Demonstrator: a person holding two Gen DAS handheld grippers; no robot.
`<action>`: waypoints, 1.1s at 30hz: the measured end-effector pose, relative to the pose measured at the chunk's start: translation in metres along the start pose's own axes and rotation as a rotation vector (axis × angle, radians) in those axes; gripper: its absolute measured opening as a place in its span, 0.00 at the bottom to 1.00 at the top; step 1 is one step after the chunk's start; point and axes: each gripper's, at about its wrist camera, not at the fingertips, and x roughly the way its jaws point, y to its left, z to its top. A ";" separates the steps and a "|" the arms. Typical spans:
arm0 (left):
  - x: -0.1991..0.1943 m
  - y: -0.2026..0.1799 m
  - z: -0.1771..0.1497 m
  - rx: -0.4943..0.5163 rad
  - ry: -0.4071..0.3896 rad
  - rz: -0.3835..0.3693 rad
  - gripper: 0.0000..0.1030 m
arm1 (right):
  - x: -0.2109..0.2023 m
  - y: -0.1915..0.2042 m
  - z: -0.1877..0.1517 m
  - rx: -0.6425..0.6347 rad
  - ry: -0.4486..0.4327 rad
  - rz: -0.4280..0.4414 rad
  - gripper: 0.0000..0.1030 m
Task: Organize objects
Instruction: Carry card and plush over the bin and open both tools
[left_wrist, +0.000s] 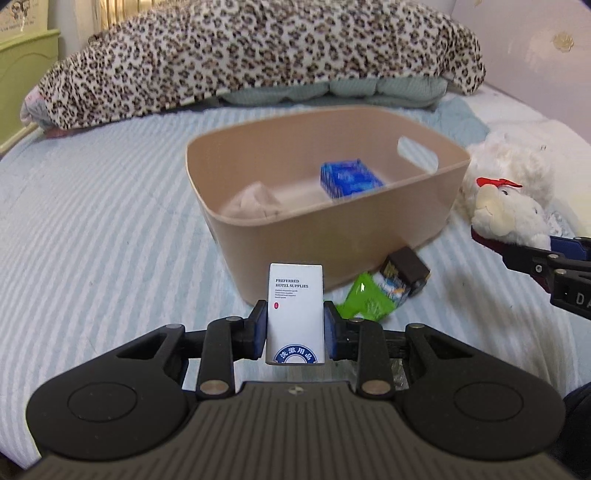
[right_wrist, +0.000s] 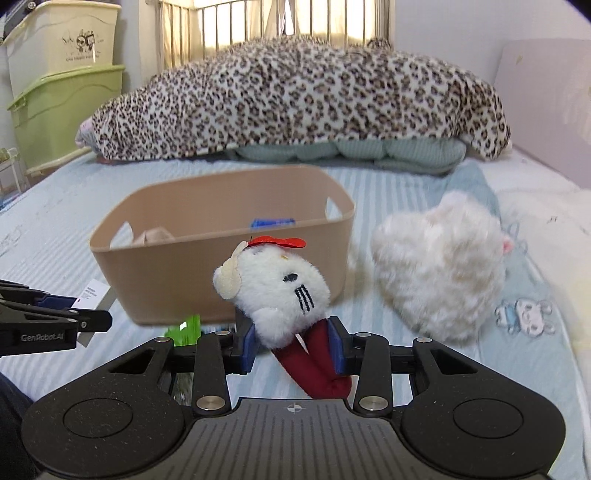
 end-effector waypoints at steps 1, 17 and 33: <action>-0.004 0.000 0.003 -0.003 -0.012 -0.001 0.32 | -0.002 0.000 0.004 -0.001 -0.012 0.001 0.36; -0.018 0.005 0.068 -0.016 -0.164 0.050 0.32 | 0.001 0.015 0.059 -0.050 -0.150 -0.014 0.36; 0.069 0.016 0.099 -0.057 -0.075 0.108 0.32 | 0.082 0.029 0.105 -0.056 -0.086 -0.024 0.36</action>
